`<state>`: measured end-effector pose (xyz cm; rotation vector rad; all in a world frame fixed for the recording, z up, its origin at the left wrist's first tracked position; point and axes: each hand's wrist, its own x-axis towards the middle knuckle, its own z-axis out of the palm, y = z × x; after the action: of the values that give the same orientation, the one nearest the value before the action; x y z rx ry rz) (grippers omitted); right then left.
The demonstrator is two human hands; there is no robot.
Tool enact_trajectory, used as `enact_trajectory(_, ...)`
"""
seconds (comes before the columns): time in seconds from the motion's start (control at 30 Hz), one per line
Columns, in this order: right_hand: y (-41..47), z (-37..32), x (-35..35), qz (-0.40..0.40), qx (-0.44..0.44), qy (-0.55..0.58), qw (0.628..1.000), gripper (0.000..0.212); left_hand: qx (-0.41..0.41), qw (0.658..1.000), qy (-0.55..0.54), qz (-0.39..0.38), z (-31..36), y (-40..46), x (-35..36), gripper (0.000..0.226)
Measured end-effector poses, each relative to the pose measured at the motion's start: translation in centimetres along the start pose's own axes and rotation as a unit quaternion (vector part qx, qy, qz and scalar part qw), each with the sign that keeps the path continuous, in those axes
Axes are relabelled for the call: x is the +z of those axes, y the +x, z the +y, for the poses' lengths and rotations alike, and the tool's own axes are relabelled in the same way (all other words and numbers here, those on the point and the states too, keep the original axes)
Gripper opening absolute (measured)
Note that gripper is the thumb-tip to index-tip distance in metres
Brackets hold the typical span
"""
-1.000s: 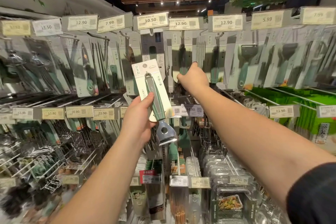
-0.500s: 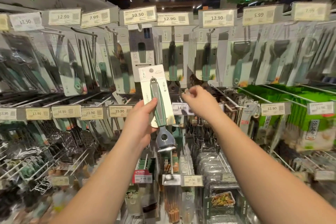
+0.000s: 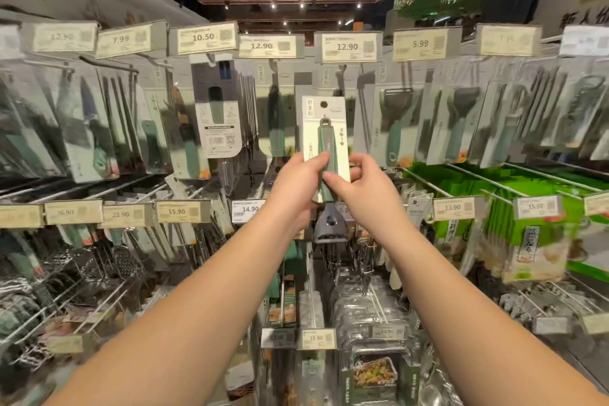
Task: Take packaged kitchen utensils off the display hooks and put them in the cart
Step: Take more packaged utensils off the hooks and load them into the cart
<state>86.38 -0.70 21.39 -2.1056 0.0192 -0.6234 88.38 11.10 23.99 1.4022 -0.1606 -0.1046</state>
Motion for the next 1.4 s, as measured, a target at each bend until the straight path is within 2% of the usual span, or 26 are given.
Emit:
enact_trajectory(0.17,2.3,-0.3,-1.5,0.038,-0.027,-0.035,0.998,0.060,0.020,0.999,0.040,0.008,1.6,0.8,2.6,0.064)
enact_trajectory(0.5,5.1,-0.3,-2.2,0.057,-0.051,-0.036,0.996,0.062,0.037,0.996,0.082,0.014,3.3,3.0,4.1,0.050)
enact_trajectory(0.63,6.5,-0.2,-1.9,0.054,-0.050,-0.050,0.996,0.062,0.041,0.993,0.103,0.046,3.6,3.5,4.1,0.030)
enact_trajectory(0.77,7.6,0.4,-1.3,0.053,-0.039,-0.080,0.995,0.058,0.038,0.991,0.108,0.065,3.5,4.3,4.2,0.054)
enact_trajectory(0.97,9.3,1.3,-0.5,0.053,-0.020,-0.078,0.995,0.052,0.049,0.984,0.144,0.089,3.0,5.1,4.4,0.044)
enact_trajectory(1.2,10.3,1.4,0.2,0.049,-0.021,-0.172,0.984,0.058,0.069,0.976,0.184,0.091,2.9,5.8,4.8,0.059)
enact_trajectory(1.4,11.6,1.6,0.3,0.029,-0.014,-0.175,0.984,0.059,0.070,0.966,0.229,0.093,2.8,6.5,4.8,0.063)
